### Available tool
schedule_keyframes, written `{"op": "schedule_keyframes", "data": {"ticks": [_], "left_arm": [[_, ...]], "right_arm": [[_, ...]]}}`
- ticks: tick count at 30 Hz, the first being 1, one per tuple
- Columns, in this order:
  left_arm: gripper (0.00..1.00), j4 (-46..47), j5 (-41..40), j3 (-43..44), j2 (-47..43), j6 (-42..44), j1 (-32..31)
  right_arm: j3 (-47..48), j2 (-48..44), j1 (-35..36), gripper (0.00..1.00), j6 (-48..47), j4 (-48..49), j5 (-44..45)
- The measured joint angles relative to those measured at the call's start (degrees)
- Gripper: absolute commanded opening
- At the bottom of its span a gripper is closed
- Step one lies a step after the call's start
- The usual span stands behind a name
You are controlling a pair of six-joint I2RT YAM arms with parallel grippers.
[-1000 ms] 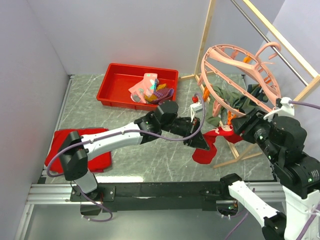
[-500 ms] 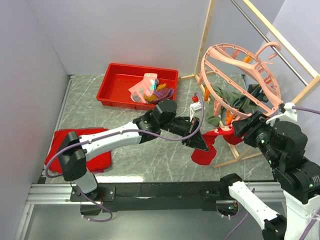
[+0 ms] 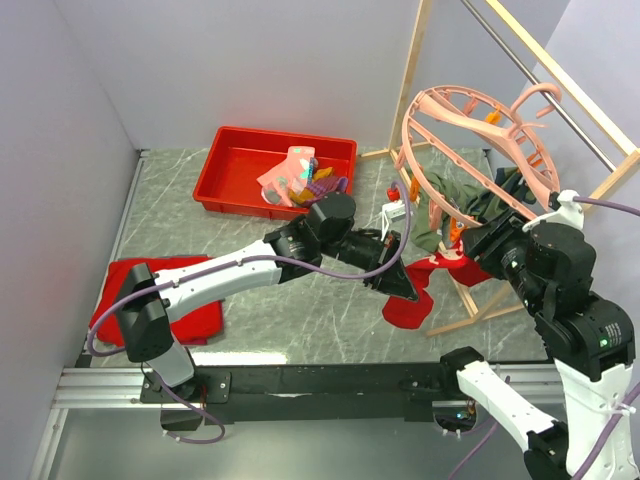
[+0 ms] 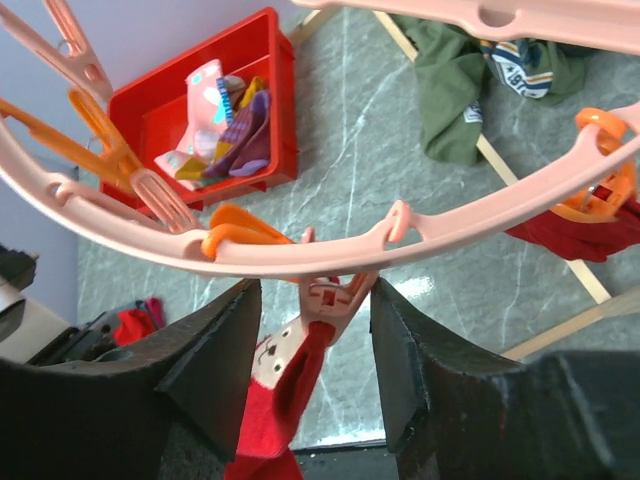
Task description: Remove the socks clipped to the hanger
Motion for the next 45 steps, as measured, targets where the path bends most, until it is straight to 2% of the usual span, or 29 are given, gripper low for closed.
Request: {"op": "schedule_keyframes", "data": {"ticks": [12,18,24,32,37,41,45], "left_arm": [[0.03,-0.33,0.31,0.00,0.02,0.02,0.00],[0.03,-0.46,0.31,0.31,0.07,0.04,0.00],[0.03,-0.87,0.28,0.66,0.15,0.04,0.00],[0.02,-4.46,-0.22,0.68,0.39,1.53,0.00],[0.06,-7.61,-2.27,0.57,0.37,2.84,1.31],[0.06,-9.55,-5.22,-0.79,-0.26,2.40,6.71],[0.08,-14.93,-10.40,-0.92,-0.55,2.19,17.29]], "right_arm": [[-4.70,-0.79,-1.42,0.47,0.85,1.49,1.38],[-4.70,-0.42,-2.62,0.31,0.35,2.71,0.92],[-4.70,0.11,-3.15,0.00,0.04,3.02,0.70],[-4.70,0.04,-3.23,0.00,0.11,3.23,-0.42],[-4.70,0.02,-3.26,0.00,-0.09,3.32,-1.25],[-4.68,-0.13,-3.28,0.00,-0.63,3.30,-1.88],[-4.09,-0.20,-3.28,0.00,-1.05,3.10,-2.32]]}}
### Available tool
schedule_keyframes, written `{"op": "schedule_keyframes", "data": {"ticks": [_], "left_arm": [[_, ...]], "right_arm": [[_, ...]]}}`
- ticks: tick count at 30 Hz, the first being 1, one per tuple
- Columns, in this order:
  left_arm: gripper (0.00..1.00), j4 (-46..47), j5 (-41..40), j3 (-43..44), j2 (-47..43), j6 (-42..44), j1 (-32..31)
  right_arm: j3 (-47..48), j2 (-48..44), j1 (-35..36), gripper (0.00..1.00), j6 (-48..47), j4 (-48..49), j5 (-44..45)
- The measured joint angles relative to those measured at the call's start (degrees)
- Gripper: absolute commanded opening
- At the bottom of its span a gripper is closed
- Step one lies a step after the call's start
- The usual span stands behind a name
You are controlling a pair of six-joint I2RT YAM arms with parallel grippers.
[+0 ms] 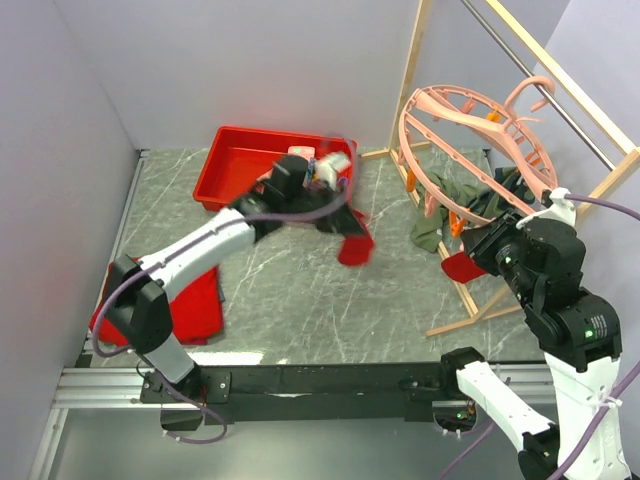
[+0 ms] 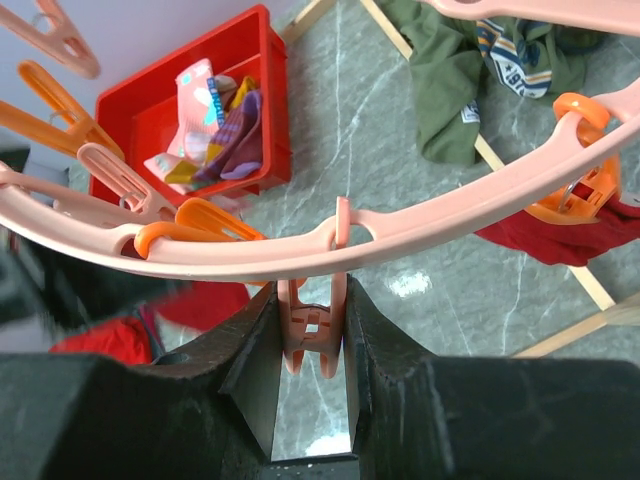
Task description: Remove the socks clipped to the hanger
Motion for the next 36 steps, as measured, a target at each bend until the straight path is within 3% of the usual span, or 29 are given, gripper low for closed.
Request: {"op": "schedule_keyframes", "data": {"ticks": [5,10,16,17,22,27,33,36], "left_arm": [[0.21,-7.17,-3.89,7.91,4.92,-0.33,12.48],[0.27,-8.46,-6.38,17.49,13.18,-0.50,20.00],[0.61,-8.76,-6.03,28.79,26.05,-1.62,26.23],[0.81,-8.68,-5.86,30.14,27.78,-1.79,27.02],[0.83,-8.22,-6.10,30.21,30.91,-2.14,30.42],[0.79,-4.87,-7.80,20.90,23.71,-1.18,30.64],[0.79,-6.05,-17.42,11.87,11.45,3.48,25.68],[0.72,-1.64,-18.21,5.77,4.79,4.28,20.65]], "right_arm": [[1.09,-0.02,-0.07,0.00,-0.81,-0.20,-0.15],[2.56,0.50,-0.09,0.00,-1.51,-0.63,-1.11],[4.15,1.75,-0.09,0.00,-1.99,-0.74,-2.29],[4.15,1.92,-0.09,0.00,-2.01,-0.87,-2.60],[4.66,3.04,-0.09,0.00,-2.03,-1.49,-3.85],[4.87,3.50,-0.09,0.00,-2.27,-1.51,-4.92],[5.40,3.69,-0.09,0.00,-2.49,-2.01,-5.77],[5.95,3.76,-0.09,0.00,-2.49,-2.21,-6.40]]}}
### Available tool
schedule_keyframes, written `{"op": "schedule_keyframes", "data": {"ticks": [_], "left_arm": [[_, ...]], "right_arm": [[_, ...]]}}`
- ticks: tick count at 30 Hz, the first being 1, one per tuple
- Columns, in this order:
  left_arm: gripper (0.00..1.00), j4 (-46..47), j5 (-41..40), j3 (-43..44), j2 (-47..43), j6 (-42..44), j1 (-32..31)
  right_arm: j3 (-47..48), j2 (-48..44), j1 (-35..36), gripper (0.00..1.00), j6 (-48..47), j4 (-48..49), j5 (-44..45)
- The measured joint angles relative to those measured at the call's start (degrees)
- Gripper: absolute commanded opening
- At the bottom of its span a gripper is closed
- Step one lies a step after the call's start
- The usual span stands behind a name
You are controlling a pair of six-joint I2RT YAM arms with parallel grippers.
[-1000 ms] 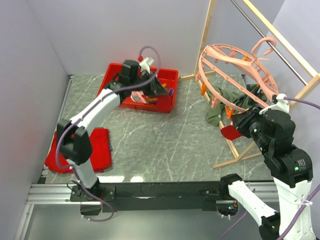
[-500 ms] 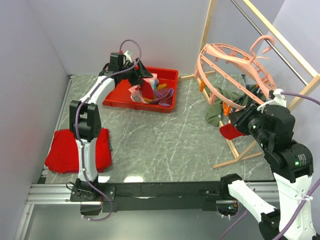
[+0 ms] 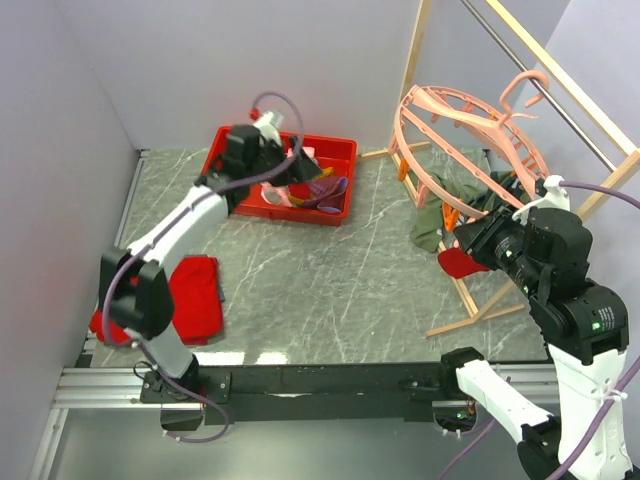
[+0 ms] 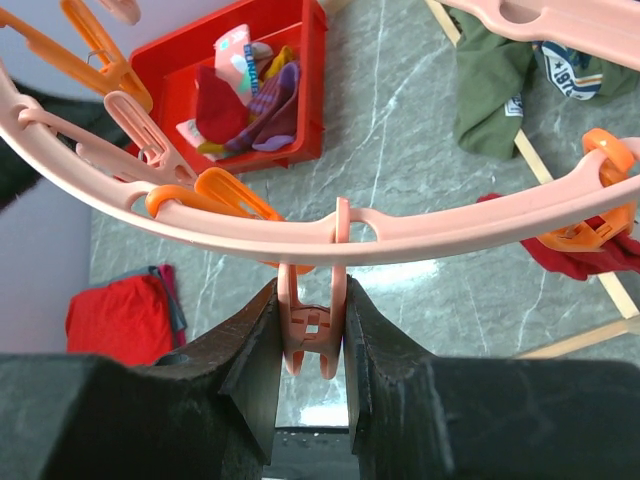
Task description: Remove the socks clipped to the hanger
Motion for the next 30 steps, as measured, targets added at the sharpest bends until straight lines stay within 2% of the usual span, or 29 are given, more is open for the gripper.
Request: {"op": "schedule_keyframes", "data": {"ticks": [2,4,10,16,22,28,30], "left_arm": [[0.68,5.66,0.04,-5.03,-3.15,0.04,-4.44],[0.70,11.63,0.13,-8.59,-3.76,-0.13,-9.70],[0.82,30.88,3.21,-11.61,6.23,-4.44,-23.87],[0.87,40.57,4.87,-7.13,17.59,-8.83,-30.71],[0.89,50.75,3.08,-7.28,18.51,-10.80,-35.98],[1.00,55.84,0.26,-10.34,18.25,-5.49,-41.35],[0.97,56.15,-1.27,-12.07,17.73,-1.81,-43.08]], "right_arm": [[0.11,0.00,0.00,0.00,0.02,-0.13,-0.44],[0.11,0.00,0.00,0.00,0.07,-0.15,-1.14],[3.21,1.46,0.00,0.00,0.09,-1.68,-3.21],[7.02,3.72,0.00,0.00,0.90,-2.54,-5.46],[7.41,5.44,0.00,0.00,3.72,-2.51,-8.15],[7.41,6.62,0.00,0.00,6.45,-0.94,-10.45],[7.41,6.93,0.00,0.00,6.99,-0.63,-11.17]]}}
